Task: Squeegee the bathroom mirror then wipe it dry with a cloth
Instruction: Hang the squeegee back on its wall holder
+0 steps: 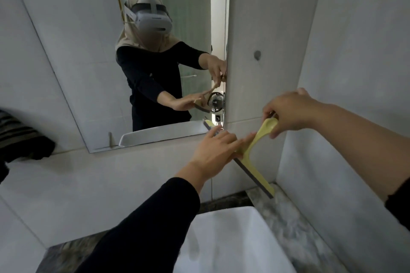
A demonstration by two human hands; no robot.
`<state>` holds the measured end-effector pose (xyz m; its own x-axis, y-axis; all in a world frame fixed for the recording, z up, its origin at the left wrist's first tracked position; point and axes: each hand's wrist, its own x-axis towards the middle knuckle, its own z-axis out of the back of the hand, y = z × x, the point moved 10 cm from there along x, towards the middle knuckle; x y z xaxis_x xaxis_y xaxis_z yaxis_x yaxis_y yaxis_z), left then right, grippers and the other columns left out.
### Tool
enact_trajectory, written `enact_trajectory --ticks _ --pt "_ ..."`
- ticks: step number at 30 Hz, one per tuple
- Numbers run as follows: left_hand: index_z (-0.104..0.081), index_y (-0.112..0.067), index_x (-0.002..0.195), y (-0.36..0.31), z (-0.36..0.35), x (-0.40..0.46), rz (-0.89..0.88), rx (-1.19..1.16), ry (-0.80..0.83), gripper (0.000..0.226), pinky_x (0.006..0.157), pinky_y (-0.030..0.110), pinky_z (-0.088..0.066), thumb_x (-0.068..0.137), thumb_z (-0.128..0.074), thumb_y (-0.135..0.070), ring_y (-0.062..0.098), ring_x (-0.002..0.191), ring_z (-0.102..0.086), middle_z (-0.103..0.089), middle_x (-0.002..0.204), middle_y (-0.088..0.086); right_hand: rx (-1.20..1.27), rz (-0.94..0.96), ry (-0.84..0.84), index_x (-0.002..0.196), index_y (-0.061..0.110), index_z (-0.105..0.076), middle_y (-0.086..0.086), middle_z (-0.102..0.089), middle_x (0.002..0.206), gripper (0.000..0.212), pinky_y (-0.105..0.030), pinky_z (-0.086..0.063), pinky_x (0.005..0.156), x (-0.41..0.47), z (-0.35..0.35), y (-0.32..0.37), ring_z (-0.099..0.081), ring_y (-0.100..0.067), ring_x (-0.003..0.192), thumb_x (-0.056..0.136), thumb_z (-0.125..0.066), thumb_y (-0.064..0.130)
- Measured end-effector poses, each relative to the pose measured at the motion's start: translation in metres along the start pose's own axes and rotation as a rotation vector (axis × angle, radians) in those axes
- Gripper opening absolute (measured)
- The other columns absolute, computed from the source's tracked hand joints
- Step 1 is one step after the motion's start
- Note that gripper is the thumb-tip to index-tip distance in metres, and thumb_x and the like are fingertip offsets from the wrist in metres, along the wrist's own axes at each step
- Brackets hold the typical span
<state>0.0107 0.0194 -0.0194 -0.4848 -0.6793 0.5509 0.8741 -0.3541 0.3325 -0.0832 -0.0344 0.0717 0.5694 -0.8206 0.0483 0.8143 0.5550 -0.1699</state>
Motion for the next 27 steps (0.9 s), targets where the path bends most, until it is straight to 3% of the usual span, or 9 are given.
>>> enact_trajectory --ticks 3,6,8,11,14,18,23,27 --pt "-0.030 -0.028 0.147 0.014 0.010 0.005 0.145 0.033 -0.052 0.060 0.098 0.037 -0.031 0.090 -0.045 -0.033 0.023 0.088 -0.058 -0.061 0.089 -0.004 0.093 -0.072 -0.155 0.120 0.041 -0.057 -0.002 -0.039 0.125 0.060 -0.050 -0.015 0.111 0.009 0.024 -0.012 -0.027 -0.027 0.128 0.066 -0.073 0.061" --pt "-0.031 -0.027 0.147 0.024 0.018 0.020 0.289 0.110 -0.125 0.075 0.099 0.040 -0.038 0.082 -0.068 -0.024 0.022 0.087 -0.058 -0.060 0.088 -0.004 0.571 -0.269 -0.478 0.144 0.026 -0.033 -0.016 -0.027 0.144 0.077 -0.043 -0.028 0.109 0.017 0.056 -0.051 -0.031 -0.036 0.132 0.079 -0.067 0.051" --pt "-0.033 -0.026 0.146 0.026 0.017 0.023 0.370 0.074 -0.117 0.079 0.099 0.042 -0.040 0.078 -0.073 -0.021 0.023 0.085 -0.058 -0.060 0.086 -0.003 0.800 -0.409 -0.525 0.145 0.015 -0.028 -0.020 -0.036 0.141 0.077 -0.043 -0.041 0.103 0.026 0.046 -0.060 -0.044 -0.038 0.124 0.084 -0.066 0.042" --pt "-0.038 -0.024 0.144 0.016 0.013 0.025 0.442 0.061 -0.134 0.082 0.100 0.045 -0.042 0.072 -0.077 -0.018 0.023 0.085 -0.059 -0.060 0.085 -0.002 1.018 -0.497 -0.547 0.134 0.008 -0.037 -0.020 -0.053 0.126 0.062 -0.049 -0.051 0.089 0.041 0.025 -0.055 -0.057 -0.039 0.111 0.085 -0.064 0.033" --pt "-0.033 -0.023 0.145 0.015 0.001 0.040 0.510 0.022 -0.120 0.095 0.099 0.048 -0.044 0.064 -0.081 -0.017 0.022 0.085 -0.060 -0.061 0.087 -0.002 0.963 -0.482 -0.639 0.127 0.006 -0.045 -0.018 -0.059 0.119 0.045 -0.037 -0.047 0.085 0.056 0.035 -0.053 -0.057 -0.036 0.108 0.089 -0.060 0.022" --pt "-0.029 -0.022 0.146 0.013 -0.025 0.056 0.485 -0.004 -0.082 0.103 0.098 0.046 -0.046 0.057 -0.080 -0.013 0.022 0.085 -0.058 -0.058 0.092 -0.002 0.965 -0.380 -0.678 0.136 0.018 -0.039 -0.013 -0.061 0.112 0.053 -0.039 -0.050 0.087 0.080 0.044 -0.058 -0.060 -0.031 0.103 0.088 -0.061 0.012" --pt "-0.028 -0.022 0.145 0.025 -0.051 0.080 0.494 -0.034 -0.055 0.097 0.096 0.046 -0.049 0.059 -0.072 -0.016 0.021 0.085 -0.061 -0.060 0.092 -0.002 1.019 -0.296 -0.753 0.126 0.021 -0.047 -0.008 -0.058 0.090 0.043 -0.035 -0.051 0.066 0.101 0.039 -0.074 -0.057 -0.022 0.077 0.089 -0.060 0.005" --pt "-0.027 -0.022 0.147 0.030 -0.073 0.088 0.526 -0.074 -0.010 0.098 0.096 0.044 -0.047 0.060 -0.072 -0.024 0.020 0.088 -0.060 -0.061 0.095 -0.003 0.990 -0.266 -0.762 0.125 0.020 -0.050 -0.009 -0.054 0.105 0.045 -0.026 -0.039 0.072 0.118 0.033 -0.075 -0.055 -0.024 0.092 0.085 -0.065 0.006"
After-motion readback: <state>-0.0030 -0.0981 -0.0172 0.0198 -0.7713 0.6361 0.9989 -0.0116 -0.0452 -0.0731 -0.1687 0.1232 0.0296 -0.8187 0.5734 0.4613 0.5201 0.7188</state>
